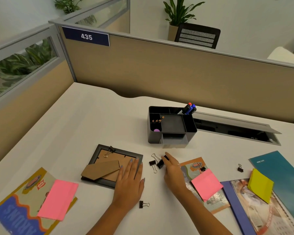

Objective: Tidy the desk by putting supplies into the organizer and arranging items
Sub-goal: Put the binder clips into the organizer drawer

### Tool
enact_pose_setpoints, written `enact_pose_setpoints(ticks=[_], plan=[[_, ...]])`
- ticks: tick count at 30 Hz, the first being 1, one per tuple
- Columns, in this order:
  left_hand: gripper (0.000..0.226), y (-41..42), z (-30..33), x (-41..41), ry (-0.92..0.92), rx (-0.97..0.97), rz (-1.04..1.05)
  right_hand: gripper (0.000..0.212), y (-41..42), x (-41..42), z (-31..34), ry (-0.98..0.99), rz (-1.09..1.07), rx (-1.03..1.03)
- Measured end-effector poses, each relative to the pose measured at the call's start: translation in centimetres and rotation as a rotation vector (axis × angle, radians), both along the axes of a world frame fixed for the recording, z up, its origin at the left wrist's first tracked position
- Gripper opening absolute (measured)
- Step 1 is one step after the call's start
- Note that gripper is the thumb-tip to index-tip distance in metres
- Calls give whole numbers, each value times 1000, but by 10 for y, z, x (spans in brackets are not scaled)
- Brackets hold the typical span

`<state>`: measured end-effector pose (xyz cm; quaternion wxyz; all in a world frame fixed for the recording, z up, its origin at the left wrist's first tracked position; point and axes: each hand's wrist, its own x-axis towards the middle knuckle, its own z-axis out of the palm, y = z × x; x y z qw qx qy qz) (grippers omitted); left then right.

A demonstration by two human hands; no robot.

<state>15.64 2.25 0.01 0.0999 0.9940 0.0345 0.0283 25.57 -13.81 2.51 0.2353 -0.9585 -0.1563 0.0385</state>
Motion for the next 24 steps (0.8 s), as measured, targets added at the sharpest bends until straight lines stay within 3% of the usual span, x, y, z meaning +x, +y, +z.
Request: enact_pose_setpoints(ticks=[4,10,19,24], plan=[[56,0,-1,0,-6,0,2,45,-1,-1,1,-109,70,-83],[55,-1,-2,0,-33,-13,6,28,-5,-1,15,-123,127,-100],[55,-1,-3,0,-45,-22,13,34,-27,1,17,-8,258,-85],[55,-1,-4,0,-40,-13,10,48,-26,-14,13,-1,203,-48]])
